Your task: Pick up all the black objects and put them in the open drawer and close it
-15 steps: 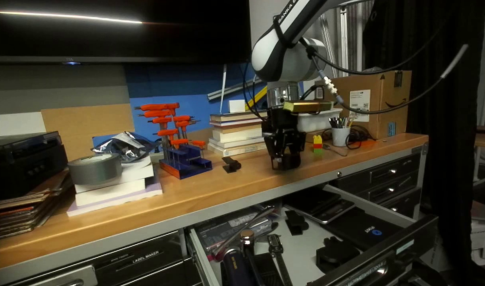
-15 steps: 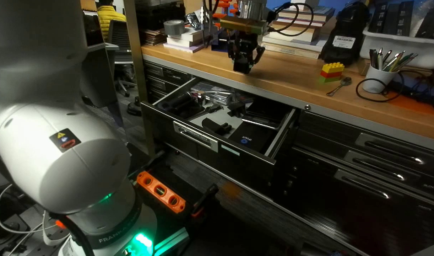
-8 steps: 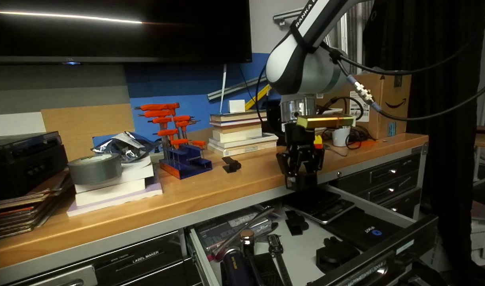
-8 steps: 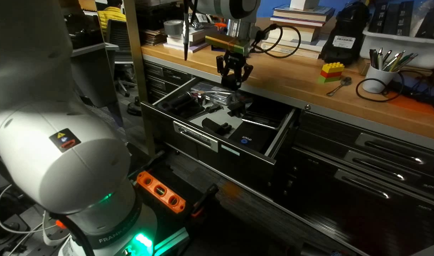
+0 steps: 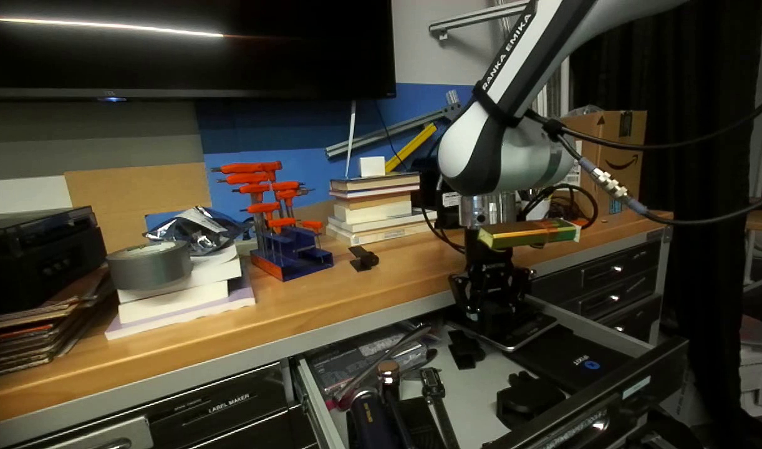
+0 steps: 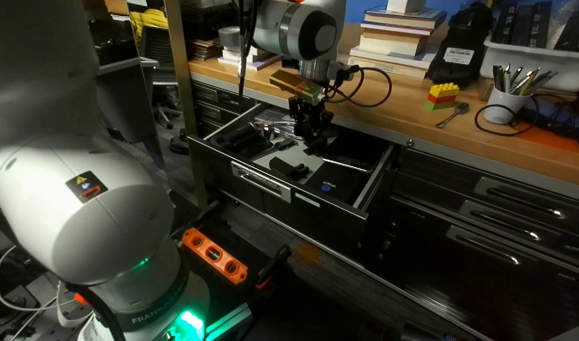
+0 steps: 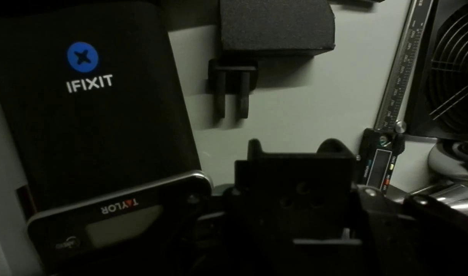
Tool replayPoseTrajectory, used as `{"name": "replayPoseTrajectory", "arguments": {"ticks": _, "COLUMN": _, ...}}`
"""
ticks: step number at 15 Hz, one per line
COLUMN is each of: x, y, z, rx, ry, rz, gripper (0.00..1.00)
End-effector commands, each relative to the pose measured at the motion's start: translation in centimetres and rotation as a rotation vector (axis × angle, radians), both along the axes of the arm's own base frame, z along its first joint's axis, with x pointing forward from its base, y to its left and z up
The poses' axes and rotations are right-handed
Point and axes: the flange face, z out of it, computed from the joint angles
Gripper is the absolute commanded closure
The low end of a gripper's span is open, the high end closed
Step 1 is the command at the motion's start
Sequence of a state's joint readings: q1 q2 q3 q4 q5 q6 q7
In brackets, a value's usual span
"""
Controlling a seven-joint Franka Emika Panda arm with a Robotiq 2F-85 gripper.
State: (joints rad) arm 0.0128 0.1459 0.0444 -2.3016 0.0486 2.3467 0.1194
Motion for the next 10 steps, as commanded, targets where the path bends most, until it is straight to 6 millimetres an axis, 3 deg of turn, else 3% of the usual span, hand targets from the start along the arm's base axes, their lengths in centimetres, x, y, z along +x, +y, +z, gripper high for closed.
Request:
{"name": "replayPoseTrajectory", "arguments": {"ticks": 1, "x": -0.9, "y": -0.9, "z": -1.0, "rx": 0.010, "ry": -0.050, "rz": -0.060, "gripper": 0.75}}
{"name": "replayPoseTrajectory", "arguments": {"ticks": 10, "x": -1.8, "y": -1.6, "z": -4.7, "rx": 0.048, "ry": -0.049, "rz": -0.149, "gripper": 0.75}}
